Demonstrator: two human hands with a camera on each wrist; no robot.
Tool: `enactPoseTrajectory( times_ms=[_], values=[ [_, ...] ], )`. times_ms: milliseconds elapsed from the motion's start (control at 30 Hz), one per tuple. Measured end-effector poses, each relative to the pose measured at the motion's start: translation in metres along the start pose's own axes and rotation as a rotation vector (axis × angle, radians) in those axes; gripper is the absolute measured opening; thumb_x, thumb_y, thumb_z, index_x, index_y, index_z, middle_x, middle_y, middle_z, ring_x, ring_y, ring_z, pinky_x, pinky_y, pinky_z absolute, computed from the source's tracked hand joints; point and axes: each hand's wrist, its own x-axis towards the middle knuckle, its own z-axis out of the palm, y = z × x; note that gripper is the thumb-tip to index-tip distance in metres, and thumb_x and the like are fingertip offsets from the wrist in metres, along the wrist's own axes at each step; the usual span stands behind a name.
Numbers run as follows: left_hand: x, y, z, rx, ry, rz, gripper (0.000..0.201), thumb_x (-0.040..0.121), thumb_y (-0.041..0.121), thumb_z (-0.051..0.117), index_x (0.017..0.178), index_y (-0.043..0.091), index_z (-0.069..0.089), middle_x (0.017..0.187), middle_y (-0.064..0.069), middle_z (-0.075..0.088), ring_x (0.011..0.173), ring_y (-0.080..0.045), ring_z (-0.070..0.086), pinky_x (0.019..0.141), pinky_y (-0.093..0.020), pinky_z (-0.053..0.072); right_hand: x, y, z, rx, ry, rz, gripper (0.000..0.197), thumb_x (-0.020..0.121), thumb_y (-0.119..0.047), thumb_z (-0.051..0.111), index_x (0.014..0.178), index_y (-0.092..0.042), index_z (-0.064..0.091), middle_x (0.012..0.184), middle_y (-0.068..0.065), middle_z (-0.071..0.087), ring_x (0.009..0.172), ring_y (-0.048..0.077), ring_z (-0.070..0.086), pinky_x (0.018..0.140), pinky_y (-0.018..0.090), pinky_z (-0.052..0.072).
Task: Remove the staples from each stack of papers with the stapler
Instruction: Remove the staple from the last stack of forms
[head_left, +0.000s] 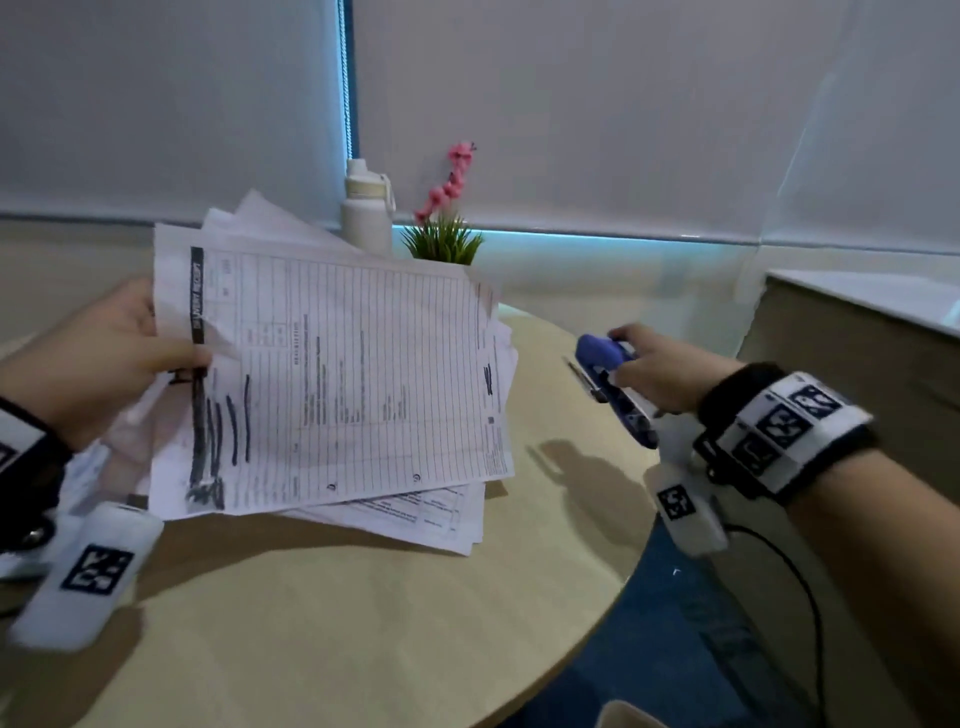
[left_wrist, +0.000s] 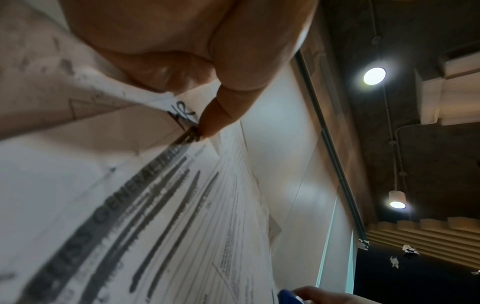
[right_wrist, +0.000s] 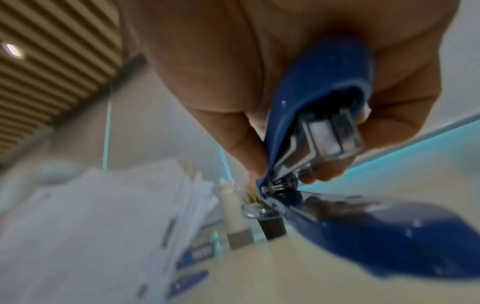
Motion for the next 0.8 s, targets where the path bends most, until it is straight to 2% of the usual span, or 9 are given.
enactPoseTrajectory(
  times_ms=[67,133,267,333,433,500,667,733,800],
  values=[
    [0.000,0.009,0.004,0.025,-0.018,-0.039,0.073,0.078,-0.029,0.043,0.060,0.035,0.073,0.055,0.014,0.069,0.052,0.002,0.065,0.050,-0.011,0.051,0.023,-0.016,0.019,-0.162,-0.097,-0.005,0.044,0.088,-0.014,0.050,0.131,-0.011,0.043,0.091,0.009,0.055,0.072,0.024,0.053,0.059,0.027,0.043],
    [0.002,0.009,-0.005,0.034,0.041,-0.099,0.065,0.080,-0.027,0.043,0.068,0.030,0.072,0.056,0.015,0.069,0.053,0.002,0.065,0.054,-0.019,0.053,0.041,-0.020,0.039,-0.253,-0.153,0.023,0.044,0.088,-0.022,0.050,0.129,-0.009,0.043,0.092,0.010,0.059,0.076,0.027,0.057,0.069,0.031,0.048],
    [0.005,0.012,-0.020,0.101,0.018,-0.114,0.042,0.079,-0.025,0.048,0.087,0.016,0.058,0.073,-0.002,0.073,0.058,-0.004,0.067,0.064,-0.032,0.049,0.074,-0.006,0.069,-0.407,-0.174,0.074,0.053,0.089,-0.038,0.047,0.133,-0.009,0.038,0.125,0.019,0.055,0.114,0.034,0.053,0.100,0.040,0.040],
    [0.007,0.016,-0.021,0.095,0.007,-0.110,0.037,0.079,-0.024,0.049,0.096,0.008,0.056,0.089,-0.017,0.068,0.065,-0.011,0.068,0.069,-0.038,0.050,0.082,0.002,0.077,-0.428,-0.186,0.125,0.054,0.089,-0.045,0.044,0.132,-0.013,0.038,0.127,0.019,0.054,0.116,0.034,0.052,0.101,0.041,0.039],
    [0.009,0.018,-0.019,0.088,0.016,-0.113,0.039,0.080,-0.023,0.048,0.101,0.009,0.055,0.093,-0.015,0.066,0.072,-0.016,0.067,0.072,-0.035,0.054,0.085,0.011,0.083,-0.488,-0.220,0.138,0.054,0.092,-0.042,0.045,0.136,-0.011,0.036,0.130,0.018,0.052,0.118,0.034,0.051,0.100,0.040,0.040],
    [0.008,0.019,-0.014,0.087,0.003,-0.104,0.043,0.079,-0.022,0.049,0.109,0.007,0.055,0.100,-0.019,0.067,0.085,-0.028,0.067,0.083,-0.044,0.053,0.082,0.005,0.076,-0.505,-0.202,0.121,0.054,0.091,-0.039,0.048,0.136,-0.009,0.037,0.130,0.016,0.053,0.117,0.032,0.052,0.099,0.039,0.041],
    [0.005,0.023,0.000,0.087,-0.033,-0.071,0.047,0.078,-0.016,0.056,0.106,0.022,0.058,0.101,-0.011,0.071,0.095,-0.029,0.068,0.084,-0.048,0.054,0.046,-0.065,0.018,0.125,0.190,-0.193,0.057,0.090,-0.049,0.051,0.135,-0.016,0.043,0.132,0.007,0.054,0.119,0.024,0.052,0.095,0.032,0.037],
    [0.003,0.032,0.008,0.131,-0.076,-0.025,0.050,0.070,0.001,0.063,0.111,0.029,0.058,0.100,-0.006,0.072,0.098,-0.027,0.068,0.087,-0.051,0.053,0.021,-0.102,-0.002,0.251,0.190,-0.441,0.059,0.082,-0.048,0.063,0.132,-0.022,0.046,0.124,-0.004,0.056,0.114,0.012,0.053,0.094,0.028,0.039],
    [0.000,0.045,0.018,0.095,-0.123,0.032,0.051,0.065,0.007,0.061,0.112,0.028,0.058,0.098,-0.002,0.073,0.096,-0.019,0.069,0.083,-0.041,0.055,0.005,-0.128,-0.010,0.118,0.045,-0.587,0.061,0.075,-0.041,0.073,0.130,-0.025,0.049,0.119,-0.012,0.057,0.110,0.004,0.053,0.090,0.024,0.039]
  ],
)
